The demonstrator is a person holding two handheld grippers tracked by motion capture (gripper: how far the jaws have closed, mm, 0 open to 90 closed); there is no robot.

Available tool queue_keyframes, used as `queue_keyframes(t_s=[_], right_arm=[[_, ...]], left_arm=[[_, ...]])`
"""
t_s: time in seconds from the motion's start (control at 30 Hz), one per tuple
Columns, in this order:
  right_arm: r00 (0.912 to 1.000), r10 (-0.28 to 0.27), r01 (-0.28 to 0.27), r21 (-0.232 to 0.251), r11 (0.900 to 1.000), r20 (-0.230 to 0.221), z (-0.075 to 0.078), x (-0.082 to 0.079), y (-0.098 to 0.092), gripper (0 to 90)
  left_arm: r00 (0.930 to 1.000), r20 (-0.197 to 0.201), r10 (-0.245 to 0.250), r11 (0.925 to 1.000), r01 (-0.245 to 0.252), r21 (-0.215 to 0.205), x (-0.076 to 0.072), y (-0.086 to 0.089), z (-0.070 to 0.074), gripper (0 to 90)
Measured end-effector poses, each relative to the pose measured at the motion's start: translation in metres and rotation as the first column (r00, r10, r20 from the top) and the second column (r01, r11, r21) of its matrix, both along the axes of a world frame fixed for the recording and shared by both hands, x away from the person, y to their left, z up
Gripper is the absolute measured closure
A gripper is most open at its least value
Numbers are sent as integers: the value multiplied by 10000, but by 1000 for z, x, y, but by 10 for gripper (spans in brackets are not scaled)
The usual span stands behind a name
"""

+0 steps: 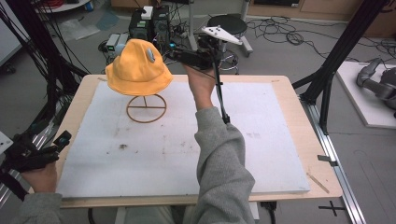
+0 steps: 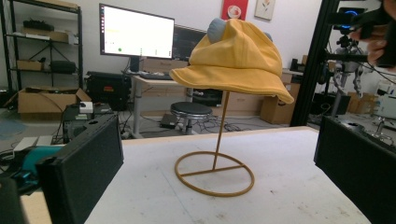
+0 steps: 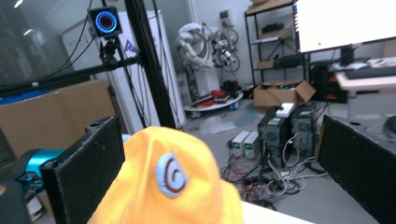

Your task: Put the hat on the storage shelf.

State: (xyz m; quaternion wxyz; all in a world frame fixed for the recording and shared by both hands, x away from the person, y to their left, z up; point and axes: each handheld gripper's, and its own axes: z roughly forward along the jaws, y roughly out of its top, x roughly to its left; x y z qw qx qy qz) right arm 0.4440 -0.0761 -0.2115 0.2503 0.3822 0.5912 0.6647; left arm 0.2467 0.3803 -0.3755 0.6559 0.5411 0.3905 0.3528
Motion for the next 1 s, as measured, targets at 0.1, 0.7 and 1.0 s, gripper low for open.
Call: queue_keyframes(t_s=[0.1,0.7,1.0], right_arm=[[9993,-242,237,178,9996,283,1,-6,-11,9],[9696,-2323,2249,934,9699,768,-10,-74,-147,9],[9380,-3212,3229,82,9464,1305,-20,-118,-192,10]], left_arm=[[10000,-2,11,10000,-11,98,0,0,0,17],[9995,311,37,9998,-44,196,-6,-2,1,17],[9993,360,107,9997,-115,222,-7,-3,1,17]])
